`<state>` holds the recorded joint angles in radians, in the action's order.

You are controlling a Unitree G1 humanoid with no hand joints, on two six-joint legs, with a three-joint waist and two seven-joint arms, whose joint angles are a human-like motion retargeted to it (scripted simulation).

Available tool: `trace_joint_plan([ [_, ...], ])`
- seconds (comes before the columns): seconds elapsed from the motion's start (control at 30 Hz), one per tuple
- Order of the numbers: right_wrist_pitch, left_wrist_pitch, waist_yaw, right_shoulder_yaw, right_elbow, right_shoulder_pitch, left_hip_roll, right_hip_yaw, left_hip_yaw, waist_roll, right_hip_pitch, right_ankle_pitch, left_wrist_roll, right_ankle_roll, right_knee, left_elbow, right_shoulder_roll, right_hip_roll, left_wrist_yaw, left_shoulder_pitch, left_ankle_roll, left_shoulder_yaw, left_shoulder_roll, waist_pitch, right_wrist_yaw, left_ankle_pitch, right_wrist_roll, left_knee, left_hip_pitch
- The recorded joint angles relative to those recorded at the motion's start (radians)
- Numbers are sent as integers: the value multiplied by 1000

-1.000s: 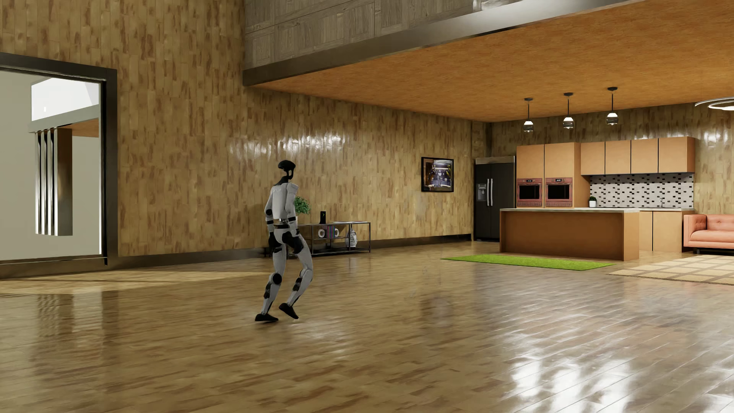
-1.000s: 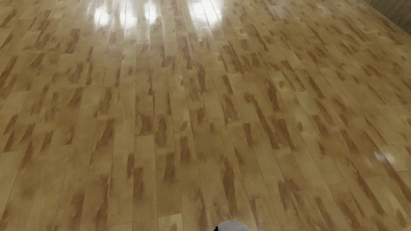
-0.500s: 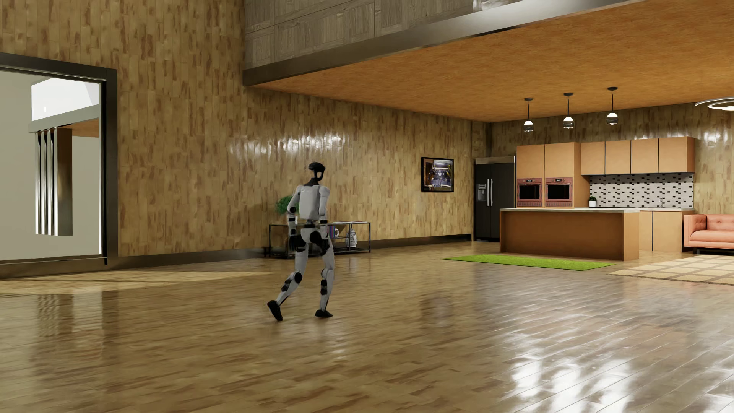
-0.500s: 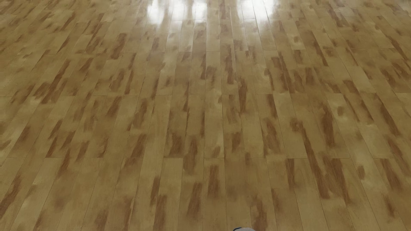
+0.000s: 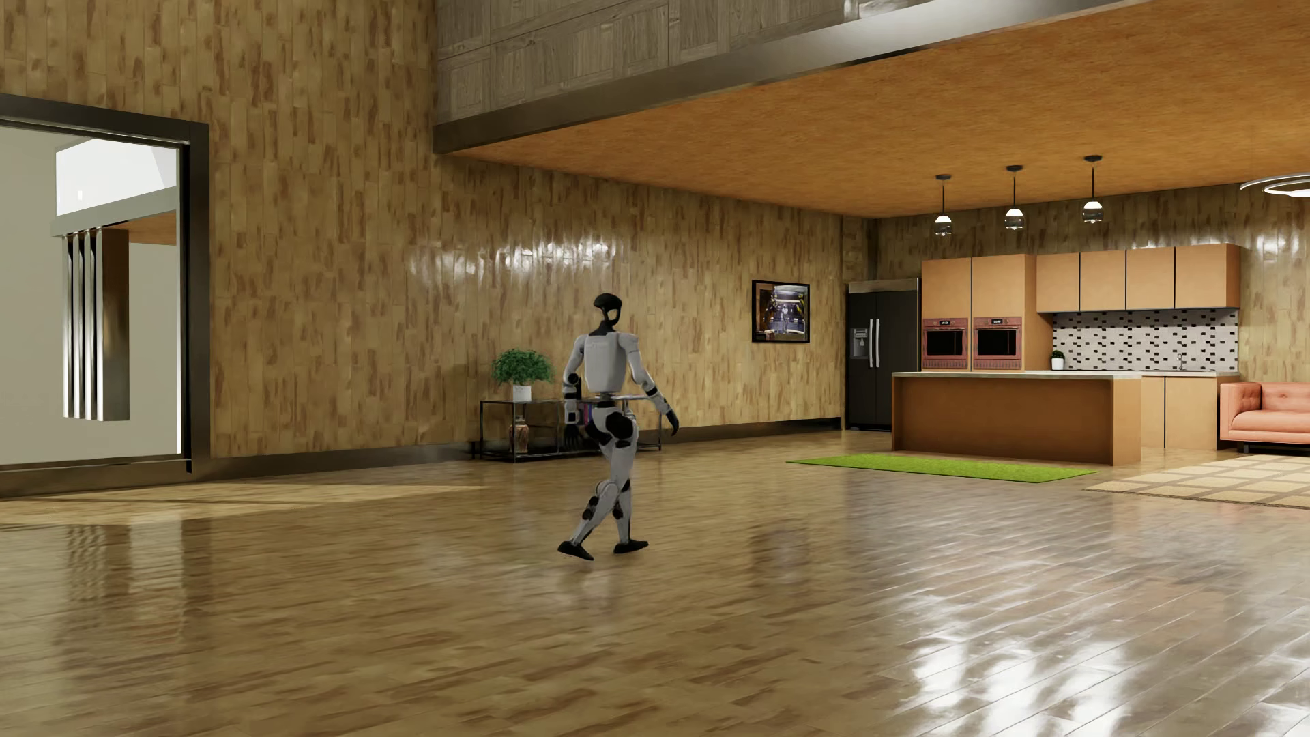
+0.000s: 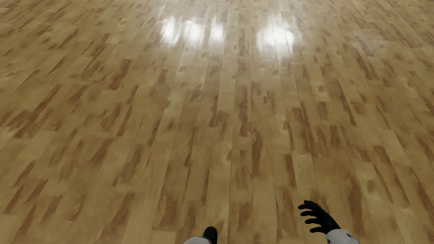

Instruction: Advance

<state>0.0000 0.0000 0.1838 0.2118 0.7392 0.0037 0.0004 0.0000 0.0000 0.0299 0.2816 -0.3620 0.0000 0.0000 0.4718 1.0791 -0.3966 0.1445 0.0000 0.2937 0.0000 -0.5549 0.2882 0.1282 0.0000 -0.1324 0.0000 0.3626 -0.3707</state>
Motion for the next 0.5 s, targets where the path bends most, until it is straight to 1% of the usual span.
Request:
trace_joint_plan([
  [0.03, 0, 0, -19, 12, 29, 21, -30, 0, 0, -24, 7, 66, 0, 0, 26, 8, 17, -21, 0, -20, 0, -2, 3, -7, 0, 105, 0, 23, -4],
  [0.07, 0, 0, -54, 25, 73, 50, -69, 0, 0, -51, 6, 162, 0, 0, 68, 20, 36, -40, 0, -45, 0, -16, 10, -15, 0, 183, 0, 57, -2],
  [0.1, 0, 0, -93, 45, 127, 87, -101, 0, 0, -72, -9, 289, 0, 0, 139, 28, 52, -56, 0, -73, 0, -39, 20, -23, 0, 199, 0, 85, 19],
  [0.13, 0, 0, -128, 78, 188, 124, -117, 0, 0, -84, -44, 423, 0, 0, 242, 25, 61, -70, 0, -101, 0, -57, 31, -28, 0, 171, 0, 96, 61],
  [0.17, 0, 0, -161, 118, 253, 158, -125, 0, 0, -92, -100, 516, 0, 0, 366, 3, 65, -86, 0, -128, 0, -54, 44, -29, 0, 126, 0, 92, 114],
  [0.2, 0, 0, -187, 155, 310, 190, -133, 0, 0, -101, -174, 522, 0, 0, 495, -39, 68, -103, 0, -154, 0, -29, 61, -28, 0, 79, 0, 80, 168],
  [0.23, 0, 0, -209, 182, 354, 225, -141, 0, 0, -110, -256, 450, 0, 0, 614, -93, 69, -119, 0, -176, 0, 14, 79, -27, 0, 35, 0, 66, 220],
  [0.27, 0, 0, -230, 199, 386, 261, -145, 0, 0, -114, -341, 348, 0, 0, 707, -149, 71, -127, 0, -196, 0, 68, 95, -27, 0, -4, 0, 56, 269],
  [0.3, 0, 0, -254, 210, 413, 299, -143, 0, 0, -112, -422, 256, 0, 0, 759, -200, 73, -127, 0, -216, 0, 128, 107, -27, 0, -40, 0, 48, 314],
  [0.33, 0, 0, -279, 218, 433, 335, -137, 0, 0, -108, -493, 192, 0, 0, 761, -246, 74, -121, 0, -234, 0, 188, 114, -27, 0, -76, 0, 40, 359],
  [0.37, 0, 0, -304, 228, 445, 370, -129, 0, 0, -102, -554, 158, 0, 0, 717, -287, 75, -112, 0, -249, 0, 245, 117, -28, 0, -111, 0, 32, 403],
  [0.43, 0, 0, -350, 257, 449, 424, -112, 0, 0, -89, -640, 154, 0, 0, 509, -354, 77, -97, 0, -275, 0, 333, 111, -27, 0, -168, 0, 20, 478],
  [0.5, 0, 0, -388, 278, 454, 450, -97, 0, 0, -81, -657, 178, 0, 0, 221, -405, 88, -99, 0, -292, 0, 362, 101, -23, 0, -207, 0, 10, 546],
])
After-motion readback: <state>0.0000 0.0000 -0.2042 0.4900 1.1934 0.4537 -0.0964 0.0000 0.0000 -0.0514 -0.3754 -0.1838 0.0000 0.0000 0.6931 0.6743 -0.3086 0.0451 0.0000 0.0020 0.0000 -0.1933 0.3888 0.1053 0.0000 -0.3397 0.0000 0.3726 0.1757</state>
